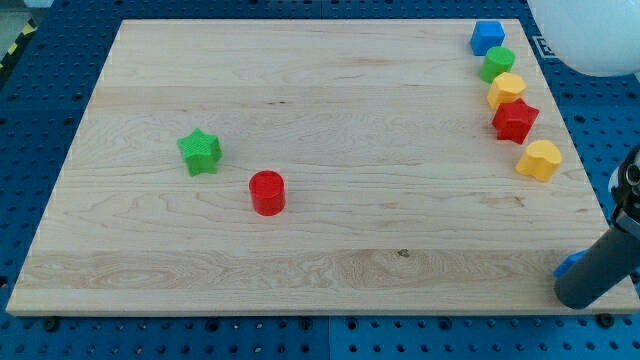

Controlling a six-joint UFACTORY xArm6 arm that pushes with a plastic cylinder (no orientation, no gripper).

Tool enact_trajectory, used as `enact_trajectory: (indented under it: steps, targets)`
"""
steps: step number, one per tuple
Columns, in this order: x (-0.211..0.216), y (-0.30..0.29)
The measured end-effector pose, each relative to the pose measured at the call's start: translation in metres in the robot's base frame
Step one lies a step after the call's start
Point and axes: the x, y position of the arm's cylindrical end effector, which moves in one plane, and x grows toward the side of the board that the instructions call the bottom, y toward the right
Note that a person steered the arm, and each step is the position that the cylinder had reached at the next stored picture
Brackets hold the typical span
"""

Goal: Move your arm towards red circle

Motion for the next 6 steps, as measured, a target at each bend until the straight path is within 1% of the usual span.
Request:
enact_trajectory:
  steps: [1,3,4,5,6]
  targets:
    - [0.000,-0.050]
    - [0.000,-0.225]
    - [-0.020,-0.304]
    - [-0.059,-0.350]
    - [-0.091,-0.359]
